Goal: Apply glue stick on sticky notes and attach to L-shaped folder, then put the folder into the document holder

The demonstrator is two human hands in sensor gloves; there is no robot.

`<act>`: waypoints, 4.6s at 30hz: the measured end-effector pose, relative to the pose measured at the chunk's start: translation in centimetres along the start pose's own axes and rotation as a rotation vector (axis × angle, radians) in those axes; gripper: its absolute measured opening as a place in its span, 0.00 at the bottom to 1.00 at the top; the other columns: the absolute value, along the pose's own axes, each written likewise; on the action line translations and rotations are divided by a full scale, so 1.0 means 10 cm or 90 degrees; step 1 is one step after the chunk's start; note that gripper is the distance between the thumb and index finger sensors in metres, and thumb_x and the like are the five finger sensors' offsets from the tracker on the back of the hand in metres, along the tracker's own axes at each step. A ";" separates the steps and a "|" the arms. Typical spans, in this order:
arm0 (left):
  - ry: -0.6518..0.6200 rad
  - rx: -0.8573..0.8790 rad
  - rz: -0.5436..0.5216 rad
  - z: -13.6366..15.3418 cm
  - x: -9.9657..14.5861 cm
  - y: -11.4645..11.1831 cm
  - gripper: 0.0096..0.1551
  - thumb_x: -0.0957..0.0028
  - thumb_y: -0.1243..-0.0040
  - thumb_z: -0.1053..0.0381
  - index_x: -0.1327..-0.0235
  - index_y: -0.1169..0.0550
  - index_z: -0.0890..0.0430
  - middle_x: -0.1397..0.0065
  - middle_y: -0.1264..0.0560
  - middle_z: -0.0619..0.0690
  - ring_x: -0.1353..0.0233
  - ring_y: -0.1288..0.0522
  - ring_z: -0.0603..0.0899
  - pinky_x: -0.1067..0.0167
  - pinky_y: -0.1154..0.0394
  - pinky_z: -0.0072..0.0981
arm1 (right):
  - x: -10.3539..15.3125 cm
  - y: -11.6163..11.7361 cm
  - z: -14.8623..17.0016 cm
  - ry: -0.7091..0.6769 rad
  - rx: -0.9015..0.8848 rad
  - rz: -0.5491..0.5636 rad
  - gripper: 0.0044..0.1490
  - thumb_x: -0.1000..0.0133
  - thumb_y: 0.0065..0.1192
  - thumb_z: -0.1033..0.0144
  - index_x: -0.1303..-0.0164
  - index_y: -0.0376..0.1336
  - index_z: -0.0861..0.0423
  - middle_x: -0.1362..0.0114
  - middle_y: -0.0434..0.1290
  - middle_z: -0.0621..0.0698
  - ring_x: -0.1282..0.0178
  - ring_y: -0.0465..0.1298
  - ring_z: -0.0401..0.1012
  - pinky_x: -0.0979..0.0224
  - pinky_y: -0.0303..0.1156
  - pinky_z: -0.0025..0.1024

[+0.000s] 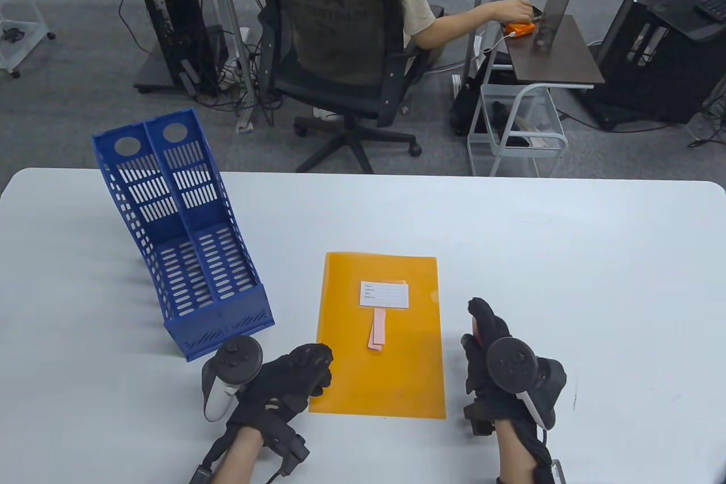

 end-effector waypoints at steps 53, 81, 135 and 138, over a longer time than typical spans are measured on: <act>0.005 0.001 0.022 -0.02 0.01 -0.01 0.34 0.43 0.47 0.35 0.34 0.26 0.57 0.42 0.17 0.56 0.45 0.18 0.60 0.42 0.26 0.60 | 0.29 0.08 -0.75 -0.196 0.035 0.007 0.63 0.56 0.78 0.45 0.18 0.49 0.58 0.15 0.49 0.59 0.19 0.47 0.58 0.24 0.44 0.59; 0.362 -0.485 -0.008 -0.10 -0.44 -0.13 0.39 0.46 0.41 0.33 0.33 0.25 0.60 0.36 0.22 0.59 0.43 0.22 0.60 0.41 0.28 0.60 | 0.36 1.08 -0.76 -0.082 0.058 -0.362 0.61 0.51 0.72 0.44 0.21 0.52 0.71 0.22 0.58 0.73 0.26 0.57 0.69 0.30 0.61 0.64; 0.176 -0.264 0.139 -0.63 -1.07 0.07 0.21 0.45 0.34 0.42 0.46 0.16 0.52 0.56 0.14 0.50 0.48 0.18 0.57 0.39 0.27 0.60 | 0.28 1.07 -0.75 -0.081 0.067 -0.386 0.39 0.43 0.61 0.48 0.28 0.65 0.60 0.23 0.59 0.70 0.27 0.59 0.66 0.32 0.62 0.61; 0.164 -0.279 0.135 -0.67 -1.02 0.09 0.21 0.46 0.33 0.42 0.48 0.14 0.52 0.61 0.15 0.49 0.50 0.18 0.57 0.40 0.27 0.60 | 0.27 1.05 -0.76 -0.085 0.064 -0.374 0.39 0.44 0.61 0.47 0.29 0.66 0.59 0.24 0.61 0.69 0.27 0.61 0.66 0.32 0.64 0.61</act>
Point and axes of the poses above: the tracker on the back of each hand, its own z axis roughly to the little-finger side, its own x axis roughly from the fingertips to the wrist, y = z × x, the point moved 2 cm from there along -x, roughly from the wrist to the fingertips
